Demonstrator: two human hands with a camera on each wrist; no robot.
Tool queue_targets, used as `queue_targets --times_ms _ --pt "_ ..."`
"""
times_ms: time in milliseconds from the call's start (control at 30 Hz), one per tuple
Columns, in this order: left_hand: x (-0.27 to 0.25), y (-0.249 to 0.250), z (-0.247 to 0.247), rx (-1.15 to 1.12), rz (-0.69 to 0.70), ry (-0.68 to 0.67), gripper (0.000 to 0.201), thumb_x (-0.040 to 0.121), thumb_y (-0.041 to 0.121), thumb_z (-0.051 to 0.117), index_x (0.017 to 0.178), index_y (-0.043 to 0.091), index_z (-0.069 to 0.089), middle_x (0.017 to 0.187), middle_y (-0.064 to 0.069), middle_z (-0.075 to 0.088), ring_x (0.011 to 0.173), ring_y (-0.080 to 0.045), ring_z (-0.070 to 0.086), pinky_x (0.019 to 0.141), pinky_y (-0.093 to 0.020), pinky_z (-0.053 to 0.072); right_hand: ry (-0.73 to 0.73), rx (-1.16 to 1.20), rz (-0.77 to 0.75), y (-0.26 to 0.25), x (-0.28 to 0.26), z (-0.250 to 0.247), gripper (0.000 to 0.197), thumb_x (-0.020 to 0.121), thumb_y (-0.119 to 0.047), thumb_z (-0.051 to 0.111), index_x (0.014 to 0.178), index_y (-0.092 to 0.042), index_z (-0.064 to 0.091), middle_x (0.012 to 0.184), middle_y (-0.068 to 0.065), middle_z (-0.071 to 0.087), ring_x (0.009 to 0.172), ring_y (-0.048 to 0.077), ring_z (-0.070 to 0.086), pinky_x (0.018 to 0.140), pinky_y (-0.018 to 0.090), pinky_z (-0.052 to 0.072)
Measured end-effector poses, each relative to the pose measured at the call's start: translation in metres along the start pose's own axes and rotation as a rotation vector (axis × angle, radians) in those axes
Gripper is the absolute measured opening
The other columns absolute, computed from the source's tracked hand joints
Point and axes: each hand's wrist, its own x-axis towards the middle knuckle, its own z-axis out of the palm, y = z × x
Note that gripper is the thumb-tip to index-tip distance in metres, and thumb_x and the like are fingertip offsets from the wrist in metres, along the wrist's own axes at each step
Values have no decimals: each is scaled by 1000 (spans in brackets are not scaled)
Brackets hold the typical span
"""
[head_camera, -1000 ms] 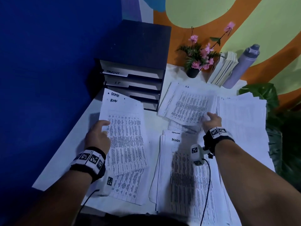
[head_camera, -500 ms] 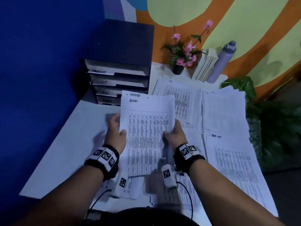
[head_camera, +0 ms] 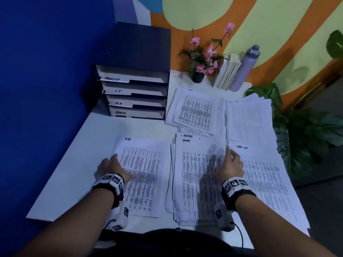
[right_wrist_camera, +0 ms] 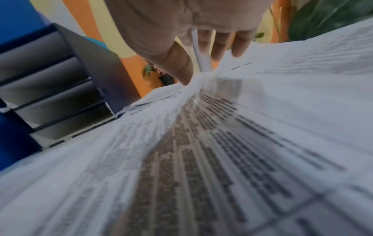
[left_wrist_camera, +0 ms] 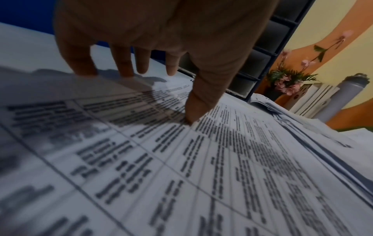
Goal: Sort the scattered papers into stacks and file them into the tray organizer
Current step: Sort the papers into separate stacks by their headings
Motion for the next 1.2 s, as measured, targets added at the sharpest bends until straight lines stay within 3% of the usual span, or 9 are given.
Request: queue_targets --times_ms 167,300,400,667,733,800,833,1033,1200 --pt "17 -13 8 -212 -7 10 99 47 24 74 135 23 29 123 -8 54 105 -30 59 87 -42 54 -147 49 -210 -42 -9 12 51 91 -15 58 140 -24 45 144 6 42 131 26 42 111 42 36" --pt "17 -18 4 -268 7 -48 35 74 16 55 109 8 55 88 -7 64 73 -24 62 66 -29 52 -388 230 -268 -68 -28 30 30 92 -19 57 121 -21 64 121 2 62 107 23 63 93 33 53" --pt "13 -23 -7 -255 76 -56 23 87 23 47 96 7 61 79 -6 64 69 -22 61 57 -24 42 -458 327 -244 -79 -37 37 27 91 -19 60 118 -15 65 114 3 67 107 20 63 94 26 50" --pt "-8 -24 -40 -633 165 1 26 88 14 63 113 10 61 102 -8 66 90 -27 62 81 -32 49 -460 456 -213 -85 -31 32 60 91 -37 61 142 -11 43 123 3 63 111 19 60 98 29 46" --pt "-12 -17 -42 -724 177 15 26 86 15 67 112 12 62 101 -6 68 89 -25 63 80 -31 49 -491 547 -181 -87 -29 31 54 89 -39 64 133 -10 52 103 2 68 94 19 66 90 33 52" --pt "-16 -9 -43 -787 187 9 26 82 20 72 106 17 64 96 0 69 88 -21 65 79 -29 49 -429 571 -156 -92 -28 32 24 87 -37 66 91 -15 59 73 1 58 67 17 58 67 30 51" --pt "-16 -5 -42 -811 191 -2 25 80 23 75 103 19 65 93 2 69 86 -19 65 78 -29 49 -369 548 -151 -94 -26 32 27 86 -35 66 78 -15 50 69 3 52 62 19 52 61 28 46" --pt "-16 3 -38 -737 253 4 19 91 18 61 109 13 63 97 1 65 90 -20 62 80 -25 43 -223 564 -86 -95 -15 22 8 89 -14 61 89 -7 58 67 5 65 56 17 61 50 24 52" --pt "-10 -5 -35 -717 144 39 17 90 18 61 105 10 64 95 -3 66 87 -23 62 79 -28 44 -229 510 -28 -78 -7 20 9 89 -17 61 84 -10 63 69 6 62 63 22 58 61 31 53"
